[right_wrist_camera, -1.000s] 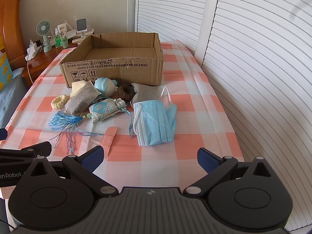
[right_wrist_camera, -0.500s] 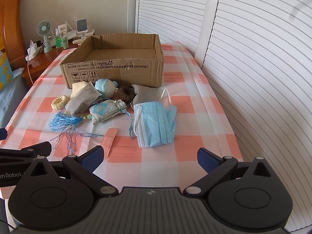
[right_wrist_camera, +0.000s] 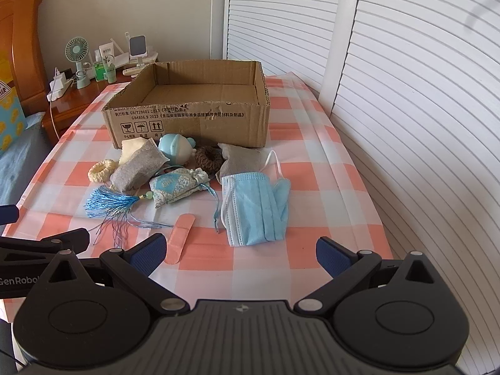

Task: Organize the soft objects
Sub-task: 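Lower the right tool to the blue mask while the left tool approaches the cream ring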

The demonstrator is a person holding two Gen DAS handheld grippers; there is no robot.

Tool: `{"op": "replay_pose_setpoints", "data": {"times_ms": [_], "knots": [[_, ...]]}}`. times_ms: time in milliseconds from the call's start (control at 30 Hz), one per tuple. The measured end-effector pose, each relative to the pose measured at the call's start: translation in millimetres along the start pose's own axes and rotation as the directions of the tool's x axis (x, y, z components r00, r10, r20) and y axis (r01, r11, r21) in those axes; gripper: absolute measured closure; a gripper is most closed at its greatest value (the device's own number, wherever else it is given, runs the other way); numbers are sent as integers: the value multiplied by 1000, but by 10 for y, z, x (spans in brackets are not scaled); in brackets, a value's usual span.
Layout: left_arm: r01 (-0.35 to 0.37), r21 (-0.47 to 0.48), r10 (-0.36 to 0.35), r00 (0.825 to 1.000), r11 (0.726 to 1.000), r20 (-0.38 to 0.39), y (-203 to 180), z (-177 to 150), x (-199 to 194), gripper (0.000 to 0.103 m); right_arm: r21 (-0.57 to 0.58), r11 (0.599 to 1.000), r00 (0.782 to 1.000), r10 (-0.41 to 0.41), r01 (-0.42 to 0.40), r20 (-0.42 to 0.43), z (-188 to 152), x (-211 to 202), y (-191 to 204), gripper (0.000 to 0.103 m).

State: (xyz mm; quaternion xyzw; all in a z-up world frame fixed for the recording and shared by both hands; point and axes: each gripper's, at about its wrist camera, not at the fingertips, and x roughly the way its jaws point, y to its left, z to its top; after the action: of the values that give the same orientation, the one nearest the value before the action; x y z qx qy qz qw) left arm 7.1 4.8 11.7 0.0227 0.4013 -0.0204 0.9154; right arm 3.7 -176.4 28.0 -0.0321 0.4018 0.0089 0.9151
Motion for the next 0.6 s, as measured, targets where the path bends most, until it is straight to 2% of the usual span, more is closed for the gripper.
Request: {"op": "replay_pose_setpoints", "data": {"times_ms": [200, 367, 600], "knots": [[29, 5, -29, 999, 1000, 20, 54, 9, 67, 1, -13, 1000, 1000, 10, -10, 15, 4, 80, -14, 0], [32, -11, -31, 999, 999, 40, 138, 16, 139, 1, -7, 999, 998, 54, -54, 16, -22, 227, -73, 0], [47, -17, -46, 998, 999, 38, 239, 2, 292, 1, 2, 1000, 1000, 19, -19, 3, -79, 489, -183, 0]]}}
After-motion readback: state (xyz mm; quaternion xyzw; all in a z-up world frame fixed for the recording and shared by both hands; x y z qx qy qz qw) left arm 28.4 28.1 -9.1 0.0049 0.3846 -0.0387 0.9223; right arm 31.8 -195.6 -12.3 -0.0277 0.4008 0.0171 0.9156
